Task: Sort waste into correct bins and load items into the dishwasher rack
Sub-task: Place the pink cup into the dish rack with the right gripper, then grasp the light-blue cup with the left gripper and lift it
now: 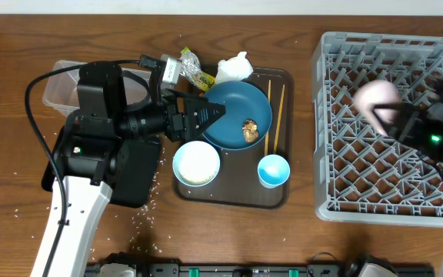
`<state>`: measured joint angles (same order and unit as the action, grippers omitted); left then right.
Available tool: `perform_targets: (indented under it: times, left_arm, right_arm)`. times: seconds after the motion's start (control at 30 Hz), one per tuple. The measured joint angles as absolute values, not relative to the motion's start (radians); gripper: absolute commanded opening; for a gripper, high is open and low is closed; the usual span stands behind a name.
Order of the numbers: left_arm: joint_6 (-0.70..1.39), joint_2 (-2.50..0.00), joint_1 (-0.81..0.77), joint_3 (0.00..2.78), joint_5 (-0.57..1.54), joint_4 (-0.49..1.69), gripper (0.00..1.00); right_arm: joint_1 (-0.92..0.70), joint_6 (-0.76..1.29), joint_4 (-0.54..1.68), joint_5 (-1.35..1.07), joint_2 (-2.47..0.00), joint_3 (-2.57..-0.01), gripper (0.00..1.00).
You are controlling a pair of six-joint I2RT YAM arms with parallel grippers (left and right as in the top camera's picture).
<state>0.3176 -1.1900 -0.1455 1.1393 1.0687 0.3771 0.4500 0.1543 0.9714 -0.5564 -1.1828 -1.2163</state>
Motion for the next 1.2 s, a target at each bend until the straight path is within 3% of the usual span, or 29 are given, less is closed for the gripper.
perform_targets:
  times: [0.4, 0.7, 0.77, 0.83, 0.9, 1.2]
  left_arm:
    - [0.283, -1.19, -0.146, 1.14, 0.995, 0.52, 0.77]
    - [0.257, -1.19, -0.146, 1.14, 0.957, 0.555, 0.77]
    - [0.247, -1.19, -0.146, 1.14, 0.952, 0.569, 0.77]
    - [0.234, -1.19, -0.146, 1.14, 0.938, 0.59, 0.77]
    - [0.221, -1.19, -0.146, 1.14, 0.924, 0.619, 0.77]
    - [0.162, -1.19, -0.264, 1.14, 0.748, 0.712, 0.77]
  right_arm:
    - [0.837, 0.318, 1.136, -0.29, -1.209, -1.216, 0.35]
    - [0.881, 0.331, 1.148, -0.233, -1.364, -1.216, 0.41]
    - [0.881, 0.331, 1.146, -0.228, -1.397, -1.216, 0.47]
    - [0.881, 0.336, 1.142, -0.227, -1.43, -1.216, 0.7]
    - [0.881, 0.339, 1.129, -0.224, -1.468, -1.216, 0.79]
    - [0.881, 0.336, 1.074, -0.438, -1.499, -1.217, 0.81]
